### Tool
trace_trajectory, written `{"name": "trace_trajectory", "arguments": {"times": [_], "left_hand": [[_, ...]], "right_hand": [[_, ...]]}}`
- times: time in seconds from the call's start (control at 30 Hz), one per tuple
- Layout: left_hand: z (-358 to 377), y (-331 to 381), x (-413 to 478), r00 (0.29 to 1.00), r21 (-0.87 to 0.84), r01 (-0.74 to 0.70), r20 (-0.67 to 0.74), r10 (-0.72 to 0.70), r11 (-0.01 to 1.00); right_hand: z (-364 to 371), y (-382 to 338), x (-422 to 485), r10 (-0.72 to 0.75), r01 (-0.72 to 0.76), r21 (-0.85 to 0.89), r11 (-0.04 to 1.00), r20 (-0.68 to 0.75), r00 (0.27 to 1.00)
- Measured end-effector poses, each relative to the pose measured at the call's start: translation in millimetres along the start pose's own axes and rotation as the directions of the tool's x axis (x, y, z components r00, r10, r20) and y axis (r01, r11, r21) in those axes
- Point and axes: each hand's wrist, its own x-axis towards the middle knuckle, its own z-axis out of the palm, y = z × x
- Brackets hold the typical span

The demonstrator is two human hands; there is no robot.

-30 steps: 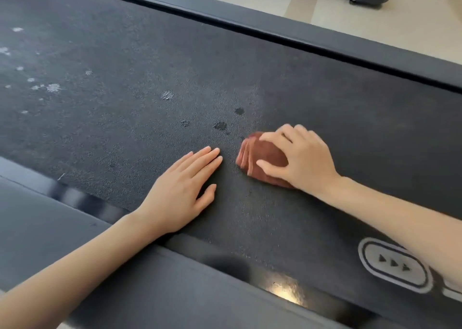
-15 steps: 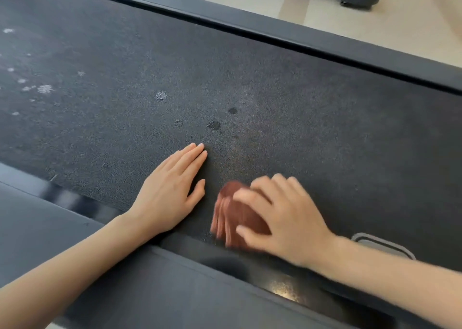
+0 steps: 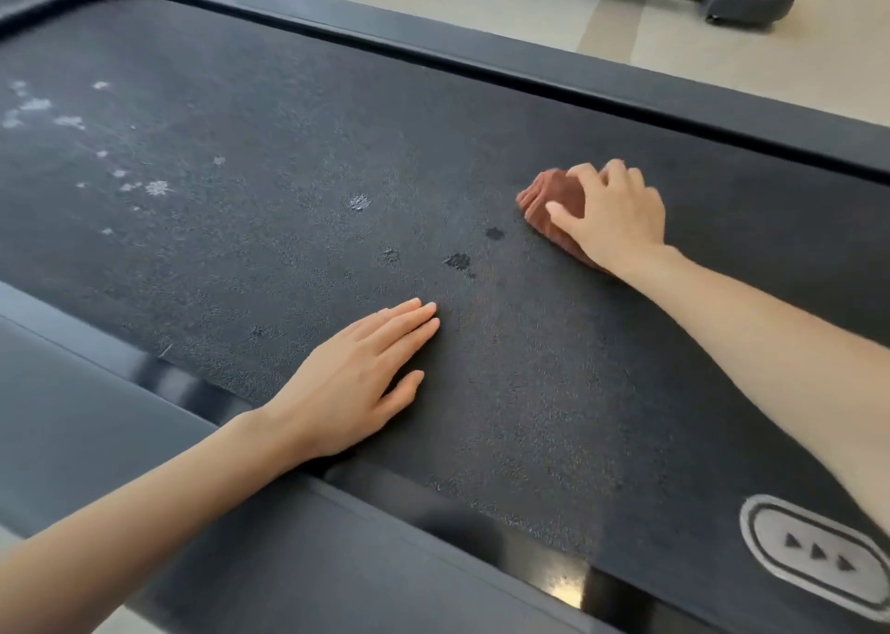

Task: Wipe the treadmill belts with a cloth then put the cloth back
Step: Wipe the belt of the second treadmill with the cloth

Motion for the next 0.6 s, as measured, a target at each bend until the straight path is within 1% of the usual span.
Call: {"name": "trace_trajectory", "arguments": {"times": [0.07,0.17,0.23,0.33,0.4,0.47,0.53,0.57,0.6], "left_hand": [[-0.2,-4.6,-4.2,1.0,-0.008,-0.026,0.0,0.026,1.0],[0.6,-5.1,-6.5,1.0,-0.031,-0.02,-0.013,0.02,0.999],[2.3,-6.2,-5.5,0.999,-0.047,-0.028,-0.026,0.027,0.998],[5.6,-7.0,-6.4,0.999,-0.054,-0.016,-0.042,0.014,0.998],[6.6,-7.2,-6.2,0.999,-0.066,-0.016,-0.044,0.013,0.998],[7.3,-8.3,-5.3,0.999,-0.071,-0.014,-0.046,0.011,0.997],[7.4,-8.8,-4.5,0.999,-0.074,-0.017,-0.05,0.014,0.997],[7.6,-8.8,-4.3,0.998,-0.075,-0.022,-0.054,0.018,0.997],[7.8,-8.6,-4.2,0.998,-0.069,-0.025,-0.057,0.021,0.997]], "right_hand": [[3.1,6.0,16.5,0.047,-0.047,-0.002,0.999,0.029,0.999],[6.0,-1.6,30.4,0.044,-0.044,-0.005,0.999,0.036,0.998],[8.0,-17.2,33.9,0.063,-0.062,-0.022,0.998,0.017,0.998],[12.3,-51.2,29.1,0.015,-0.015,-0.001,1.0,-0.036,0.999],[13.1,-71.6,14.2,-0.085,0.084,-0.011,0.996,-0.082,0.993],[11.8,-79.2,-9.2,-0.238,0.238,-0.01,0.971,-0.107,0.965],[6.7,-72.5,-31.3,-0.412,0.419,0.043,0.907,-0.124,0.903],[4.4,-64.3,-39.0,-0.474,0.483,0.058,0.874,-0.126,0.872],[2.5,-55.1,-42.3,-0.505,0.515,0.061,0.855,-0.127,0.854]]}}
